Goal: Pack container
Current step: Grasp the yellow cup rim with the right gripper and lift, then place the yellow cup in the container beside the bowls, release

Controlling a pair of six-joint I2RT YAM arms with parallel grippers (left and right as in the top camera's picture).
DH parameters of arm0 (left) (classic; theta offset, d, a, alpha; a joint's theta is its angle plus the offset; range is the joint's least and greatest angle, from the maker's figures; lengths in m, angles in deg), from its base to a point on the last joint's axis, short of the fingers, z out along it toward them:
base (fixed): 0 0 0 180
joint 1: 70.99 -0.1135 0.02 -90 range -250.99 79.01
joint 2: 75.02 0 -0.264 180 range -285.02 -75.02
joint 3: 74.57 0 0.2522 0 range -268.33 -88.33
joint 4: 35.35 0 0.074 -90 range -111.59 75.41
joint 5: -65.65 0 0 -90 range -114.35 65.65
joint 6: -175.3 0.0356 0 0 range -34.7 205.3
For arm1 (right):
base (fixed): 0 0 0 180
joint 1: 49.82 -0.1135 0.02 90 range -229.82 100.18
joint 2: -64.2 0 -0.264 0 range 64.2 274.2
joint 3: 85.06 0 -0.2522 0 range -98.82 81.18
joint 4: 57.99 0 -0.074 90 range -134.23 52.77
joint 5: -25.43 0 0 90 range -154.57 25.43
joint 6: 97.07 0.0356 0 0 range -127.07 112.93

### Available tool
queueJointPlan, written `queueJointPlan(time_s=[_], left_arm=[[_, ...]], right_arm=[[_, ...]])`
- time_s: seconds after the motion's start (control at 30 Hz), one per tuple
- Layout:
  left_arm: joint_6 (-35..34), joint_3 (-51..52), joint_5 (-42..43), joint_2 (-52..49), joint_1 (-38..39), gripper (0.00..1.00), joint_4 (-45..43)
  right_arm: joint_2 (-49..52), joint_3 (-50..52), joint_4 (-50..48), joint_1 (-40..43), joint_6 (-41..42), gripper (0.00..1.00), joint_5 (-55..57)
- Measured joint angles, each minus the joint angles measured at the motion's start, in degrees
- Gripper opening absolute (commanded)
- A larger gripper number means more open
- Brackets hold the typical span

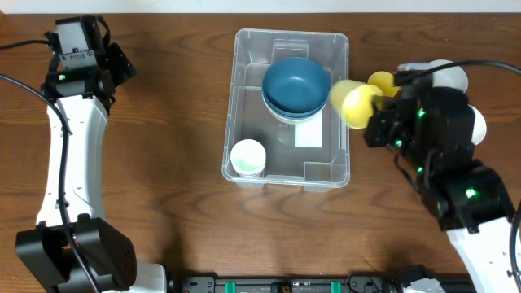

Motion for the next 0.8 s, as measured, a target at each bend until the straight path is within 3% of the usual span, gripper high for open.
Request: queueJointPlan(time_s=[0.37,0.8], left_arm=[[0.0,0.0,0.0,0.0,0.0,0.98,0.0],[0.0,0.0,0.0,0.0,0.0,0.98,0.0]], right_arm=[[13.8,-0.6,-5.8,-10.9,0.3,0.01,0.4],[32.0,-17.1,7.4,-14.8,3.8,0.01,1.7]])
